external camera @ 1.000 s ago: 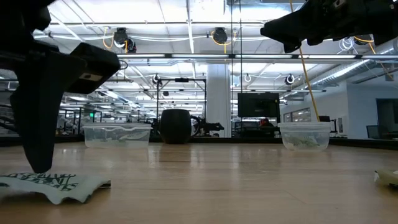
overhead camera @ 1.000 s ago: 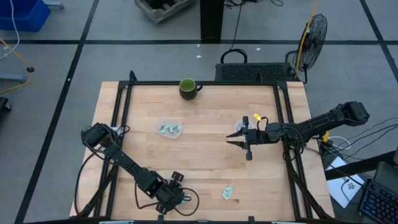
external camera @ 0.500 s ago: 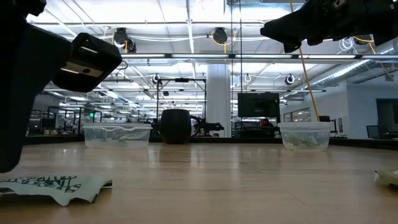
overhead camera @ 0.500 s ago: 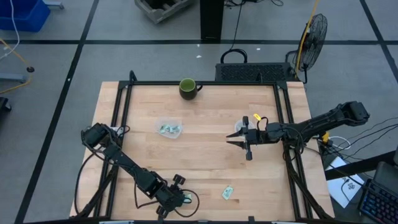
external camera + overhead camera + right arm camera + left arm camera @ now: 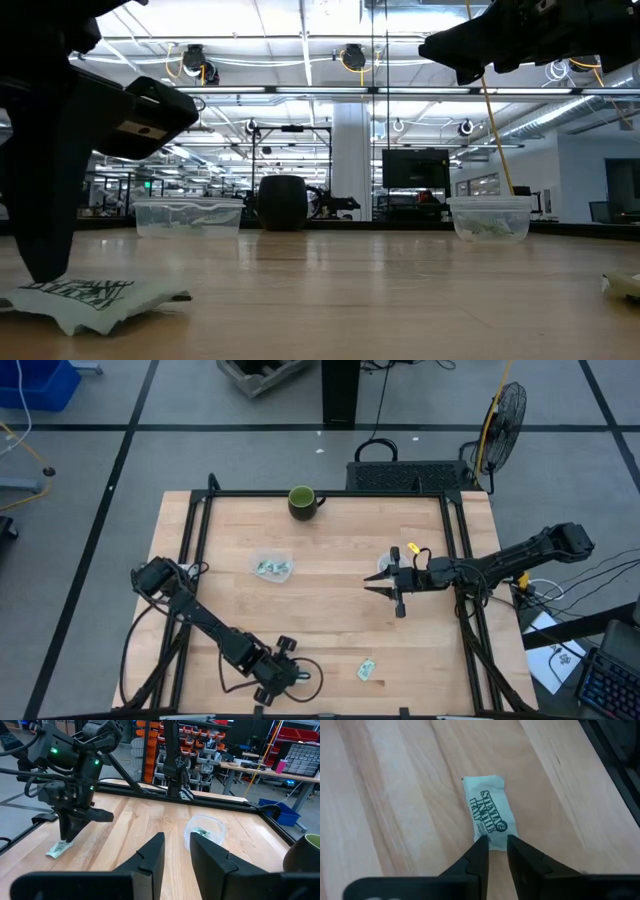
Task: Pick and place Stevia / Truvia into bins
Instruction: Put the white stevia packet into the left transparent container
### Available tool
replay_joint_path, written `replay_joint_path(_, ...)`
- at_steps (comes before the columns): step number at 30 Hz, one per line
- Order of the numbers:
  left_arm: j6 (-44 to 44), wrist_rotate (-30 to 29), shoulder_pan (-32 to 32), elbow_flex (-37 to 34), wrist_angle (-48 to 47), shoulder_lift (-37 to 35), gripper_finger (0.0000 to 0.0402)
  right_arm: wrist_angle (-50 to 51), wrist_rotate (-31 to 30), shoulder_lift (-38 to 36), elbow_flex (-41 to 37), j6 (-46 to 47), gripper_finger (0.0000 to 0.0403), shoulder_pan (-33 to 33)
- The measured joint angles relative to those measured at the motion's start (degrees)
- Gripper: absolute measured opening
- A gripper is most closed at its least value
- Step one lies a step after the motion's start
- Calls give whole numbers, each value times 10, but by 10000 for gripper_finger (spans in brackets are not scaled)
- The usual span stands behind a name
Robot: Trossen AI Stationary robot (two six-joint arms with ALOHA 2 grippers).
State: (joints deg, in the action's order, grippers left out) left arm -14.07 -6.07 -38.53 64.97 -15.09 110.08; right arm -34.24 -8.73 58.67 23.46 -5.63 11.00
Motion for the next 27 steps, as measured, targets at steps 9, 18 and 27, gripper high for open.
replay_joint_path(9, -2, 0, 2, 0, 4, 0, 120, 0, 0, 0, 0, 0, 84, 0)
replay_joint_path(18, -3, 0, 2, 0, 17, 0, 127, 0, 0, 0, 0, 0, 84, 0)
replay_joint_path(27, 0, 0, 2, 1, 12, -1, 127, 0, 0, 0, 0, 0, 84, 0)
